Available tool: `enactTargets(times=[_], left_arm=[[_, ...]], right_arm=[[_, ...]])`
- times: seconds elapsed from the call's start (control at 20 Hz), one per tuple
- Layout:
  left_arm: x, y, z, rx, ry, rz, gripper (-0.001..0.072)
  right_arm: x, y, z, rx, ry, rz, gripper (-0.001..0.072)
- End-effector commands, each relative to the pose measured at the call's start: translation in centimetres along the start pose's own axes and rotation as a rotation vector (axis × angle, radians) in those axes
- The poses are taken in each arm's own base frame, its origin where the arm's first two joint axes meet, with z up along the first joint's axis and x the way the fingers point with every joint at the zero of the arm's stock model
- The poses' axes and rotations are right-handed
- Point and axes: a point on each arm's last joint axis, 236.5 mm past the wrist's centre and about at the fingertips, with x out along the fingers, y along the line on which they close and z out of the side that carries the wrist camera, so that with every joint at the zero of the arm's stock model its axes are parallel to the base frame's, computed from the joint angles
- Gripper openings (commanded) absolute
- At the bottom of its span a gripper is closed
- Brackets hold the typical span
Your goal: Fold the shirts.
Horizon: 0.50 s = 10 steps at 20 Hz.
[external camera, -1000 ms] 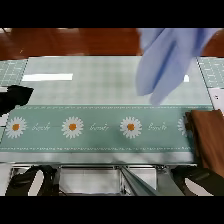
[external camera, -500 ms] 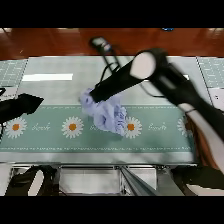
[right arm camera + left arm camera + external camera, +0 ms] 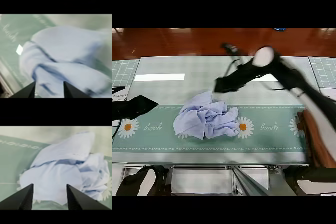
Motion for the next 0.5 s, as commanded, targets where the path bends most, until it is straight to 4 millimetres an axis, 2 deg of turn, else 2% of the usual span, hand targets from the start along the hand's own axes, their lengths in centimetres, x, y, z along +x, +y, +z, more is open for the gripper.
enactTargets(times=[0.0,0.05,0.15,0.25,0.3,0.45], left_arm=[[2.6,2.1,-1.9,-0.117,0.148,-0.065,0.0504],[3.9,1.5,-3.2,-0.119,0.19,-0.12,0.0504],[6.4,1.7,-6.1,-0.112,0.287,-0.17,0.0504],[8.1,2.9,-8.3,-0.148,0.371,-0.182,0.0504],[8.8,3.5,-8.5,-0.157,0.384,-0.176,0.0504],[11.0,5.2,-7.0,-0.187,0.323,-0.126,0.0505]], right_arm=[[-11.2,-10.9,-2.1,0.209,-0.109,-0.208,0.0409],[-12.6,-13.5,-4.1,0.299,-0.158,-0.229,0.0409],[-12.5,-16.7,-9.4,0.454,-0.215,-0.214,0.0409],[-10.7,-17.3,-14.3,0.545,-0.229,-0.154,0.0409],[-9.8,-17.1,-16.2,0.577,-0.221,-0.128,0.0409],[-7.3,-16.2,-20.3,0.627,-0.171,-0.087,0.0409]])
